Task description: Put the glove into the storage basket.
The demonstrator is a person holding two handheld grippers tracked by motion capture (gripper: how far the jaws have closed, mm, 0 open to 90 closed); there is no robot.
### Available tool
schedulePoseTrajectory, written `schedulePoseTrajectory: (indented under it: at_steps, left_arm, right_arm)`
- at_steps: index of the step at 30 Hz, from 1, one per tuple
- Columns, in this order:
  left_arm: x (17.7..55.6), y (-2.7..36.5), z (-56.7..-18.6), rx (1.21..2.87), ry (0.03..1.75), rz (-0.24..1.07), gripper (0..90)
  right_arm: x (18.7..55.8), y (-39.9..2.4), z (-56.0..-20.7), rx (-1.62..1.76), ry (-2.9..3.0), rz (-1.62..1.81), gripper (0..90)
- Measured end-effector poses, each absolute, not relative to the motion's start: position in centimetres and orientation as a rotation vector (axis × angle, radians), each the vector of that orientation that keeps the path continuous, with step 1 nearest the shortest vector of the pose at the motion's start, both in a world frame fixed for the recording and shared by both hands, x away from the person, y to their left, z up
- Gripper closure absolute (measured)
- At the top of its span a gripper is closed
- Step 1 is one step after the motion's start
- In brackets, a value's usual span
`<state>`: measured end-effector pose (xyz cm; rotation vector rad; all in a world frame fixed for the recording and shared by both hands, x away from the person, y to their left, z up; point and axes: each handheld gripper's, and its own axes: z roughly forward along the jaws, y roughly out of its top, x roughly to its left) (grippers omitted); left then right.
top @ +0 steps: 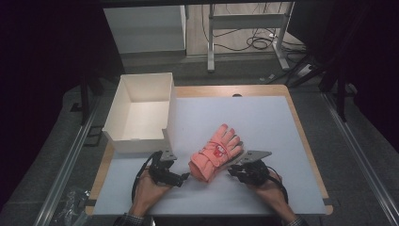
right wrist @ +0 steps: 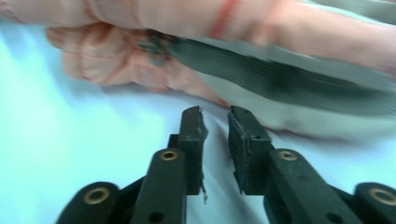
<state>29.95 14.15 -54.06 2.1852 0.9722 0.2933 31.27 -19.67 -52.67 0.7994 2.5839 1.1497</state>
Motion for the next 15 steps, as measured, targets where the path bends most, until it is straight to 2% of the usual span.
schedulePoseTrajectory:
  at_steps: [15]
  left_arm:
    - [31.0,13.9,-49.5,2.238,0.933,0.24,1.3]
  right_arm:
    - [32.5,-26.1,-52.3,1.001,2.387,1.048,43.6]
